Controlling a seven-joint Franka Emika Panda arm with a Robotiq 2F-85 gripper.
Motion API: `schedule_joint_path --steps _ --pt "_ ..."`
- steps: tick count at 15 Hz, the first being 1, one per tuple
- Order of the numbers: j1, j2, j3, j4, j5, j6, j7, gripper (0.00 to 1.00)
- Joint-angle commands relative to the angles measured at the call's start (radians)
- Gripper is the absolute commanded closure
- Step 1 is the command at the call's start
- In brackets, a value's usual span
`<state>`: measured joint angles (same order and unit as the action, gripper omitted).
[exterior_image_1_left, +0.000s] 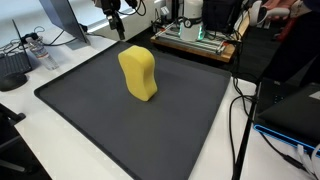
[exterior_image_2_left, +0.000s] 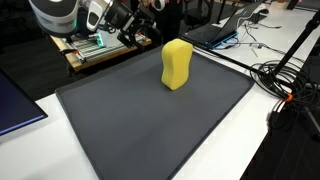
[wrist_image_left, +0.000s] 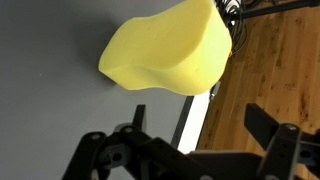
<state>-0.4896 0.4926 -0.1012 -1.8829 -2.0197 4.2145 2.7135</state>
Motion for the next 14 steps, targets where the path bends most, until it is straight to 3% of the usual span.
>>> schedule_joint_path --steps 1,7,14 --pt "-0.184 0.132 0.19 0.091 -0.008 0.036 0.034 0.0" --pt "-0.276 0.245 0.25 0.131 -0.038 0.034 0.048 0.0" --pt "-0.224 0.055 0.218 0.086 -0.16 0.005 0.044 0.0"
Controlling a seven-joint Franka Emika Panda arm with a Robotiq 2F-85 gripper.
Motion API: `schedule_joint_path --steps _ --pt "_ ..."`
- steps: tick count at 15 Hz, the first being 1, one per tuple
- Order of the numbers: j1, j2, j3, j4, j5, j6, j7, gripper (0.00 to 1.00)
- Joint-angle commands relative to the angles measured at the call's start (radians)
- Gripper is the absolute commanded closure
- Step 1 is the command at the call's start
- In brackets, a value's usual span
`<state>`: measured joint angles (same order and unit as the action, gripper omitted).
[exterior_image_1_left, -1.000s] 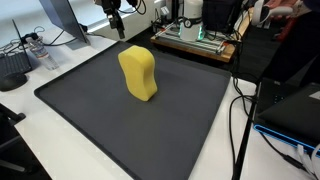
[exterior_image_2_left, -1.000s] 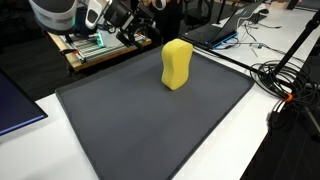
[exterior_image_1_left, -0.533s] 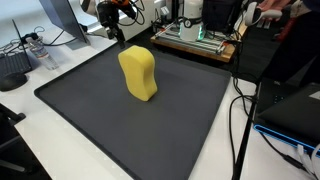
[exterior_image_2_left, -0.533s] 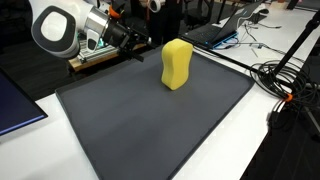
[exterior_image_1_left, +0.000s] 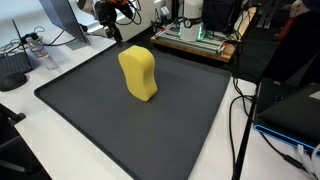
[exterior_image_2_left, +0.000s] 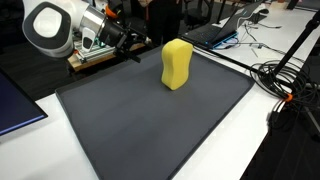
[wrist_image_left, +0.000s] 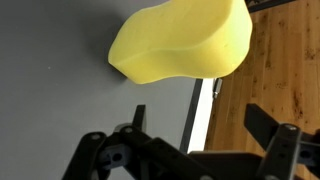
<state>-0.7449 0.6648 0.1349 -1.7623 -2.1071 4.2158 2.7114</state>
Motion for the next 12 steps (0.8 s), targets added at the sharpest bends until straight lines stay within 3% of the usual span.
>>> schedule_joint_path --steps 1,2,3,4,7,10,11,12 --pt "0.036 -0.153 -0.014 -0.05 -0.092 -0.004 0.036 0.0" --pt "0.045 -0.195 -0.01 -0.071 -0.111 -0.018 0.029 0.0" --pt "0.173 -0.241 -0.153 -0.1 -0.049 0.021 -0.034 0.0" --pt "0.205 -0.287 -0.172 -0.13 -0.055 -0.001 -0.044 0.0" --pt "0.383 -0.431 -0.292 -0.215 -0.123 -0.095 -0.008 0.0" --pt "0.532 -0.582 -0.34 -0.302 -0.233 -0.234 0.069 0.0" --pt "0.54 -0.624 -0.345 -0.386 -0.241 -0.303 0.005 0.0" --pt "0.606 -0.668 -0.391 -0.436 -0.26 -0.367 0.006 0.0"
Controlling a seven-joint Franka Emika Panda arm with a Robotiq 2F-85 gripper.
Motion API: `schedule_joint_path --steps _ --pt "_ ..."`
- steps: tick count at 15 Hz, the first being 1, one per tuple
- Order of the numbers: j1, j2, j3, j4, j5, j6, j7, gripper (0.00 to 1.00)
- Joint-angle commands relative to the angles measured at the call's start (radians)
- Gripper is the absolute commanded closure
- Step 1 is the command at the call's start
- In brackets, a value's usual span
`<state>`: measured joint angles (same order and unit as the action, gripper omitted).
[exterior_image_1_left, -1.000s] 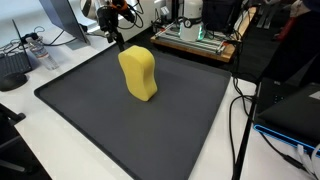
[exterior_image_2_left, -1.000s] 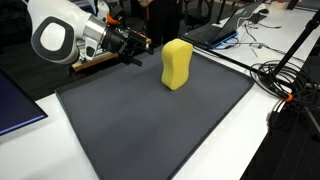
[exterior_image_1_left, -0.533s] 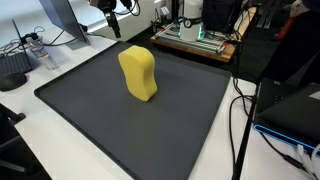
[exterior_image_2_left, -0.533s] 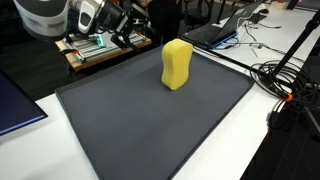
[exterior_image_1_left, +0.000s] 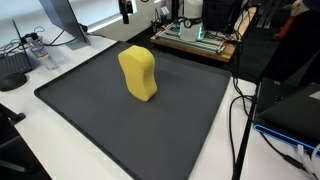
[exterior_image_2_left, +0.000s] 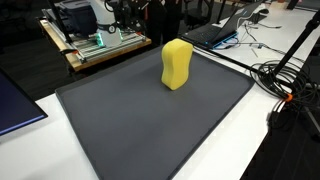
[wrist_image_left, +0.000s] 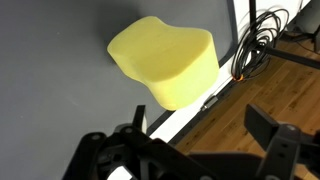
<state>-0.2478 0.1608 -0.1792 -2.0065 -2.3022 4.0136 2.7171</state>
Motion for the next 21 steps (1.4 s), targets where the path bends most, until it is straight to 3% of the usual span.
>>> schedule_joint_path --steps 1,2,4,6,9,13,17,18,19,21 --pt "0.094 -0.203 -0.028 -0.223 -0.111 -0.233 0.031 0.0" --pt "0.142 -0.237 -0.057 -0.269 -0.14 -0.299 0.036 0.0" --pt "0.126 -0.301 -0.01 -0.353 -0.184 -0.437 0.03 0.0" --pt "0.081 -0.365 0.067 -0.422 -0.206 -0.562 0.038 0.0" --pt "-0.01 -0.467 0.243 -0.493 -0.254 -0.682 0.043 0.0" --pt "-0.233 -0.621 0.56 -0.55 -0.201 -0.715 -0.013 0.0" --pt "-0.513 -0.813 0.88 -0.517 -0.159 -0.55 -0.014 0.0" --pt "-0.403 -0.674 0.757 -0.513 -0.182 -0.628 -0.017 0.0" --pt "-0.455 -0.717 0.818 -0.509 -0.179 -0.594 -0.016 0.0" --pt "-0.493 -0.778 0.873 -0.509 -0.176 -0.57 -0.014 0.0"
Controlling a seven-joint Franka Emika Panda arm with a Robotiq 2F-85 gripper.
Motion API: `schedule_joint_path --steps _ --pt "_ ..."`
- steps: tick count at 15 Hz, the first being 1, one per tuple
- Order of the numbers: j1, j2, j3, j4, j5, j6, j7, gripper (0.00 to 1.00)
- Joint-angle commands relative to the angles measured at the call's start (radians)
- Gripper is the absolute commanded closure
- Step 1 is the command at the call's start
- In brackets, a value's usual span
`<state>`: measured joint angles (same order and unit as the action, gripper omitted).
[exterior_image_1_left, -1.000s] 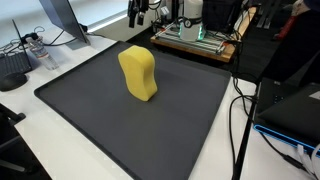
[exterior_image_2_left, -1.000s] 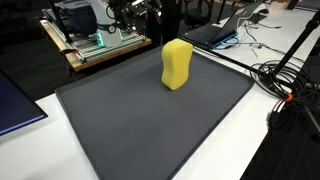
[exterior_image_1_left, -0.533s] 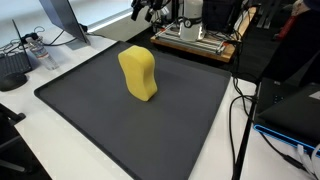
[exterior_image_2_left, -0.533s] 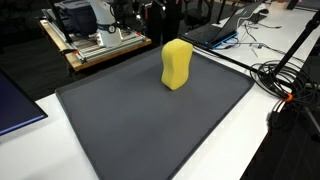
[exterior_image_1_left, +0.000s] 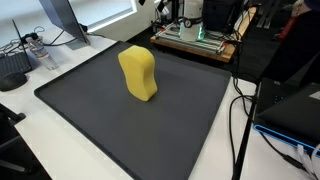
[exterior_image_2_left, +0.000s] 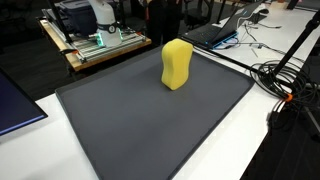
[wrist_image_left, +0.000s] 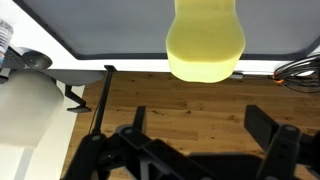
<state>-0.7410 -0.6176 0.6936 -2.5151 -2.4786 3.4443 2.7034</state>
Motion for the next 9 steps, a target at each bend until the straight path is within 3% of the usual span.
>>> schedule_joint_path --steps 1,2,4,7,8,9 --pt "-0.002 -0.013 0.004 0.0 0.0 0.003 0.0 0.0" --pt "-0.003 -0.017 0.004 0.0 0.0 0.004 0.0 0.0" --pt "-0.069 -0.057 0.08 0.041 0.007 0.067 0.021 0.0" --pt "-0.193 -0.065 0.228 0.147 -0.005 0.207 0.042 0.0" --pt "-0.27 -0.097 0.278 0.172 0.078 0.267 -0.038 0.0" --pt "-0.327 -0.093 0.328 0.228 0.083 0.333 -0.007 0.0"
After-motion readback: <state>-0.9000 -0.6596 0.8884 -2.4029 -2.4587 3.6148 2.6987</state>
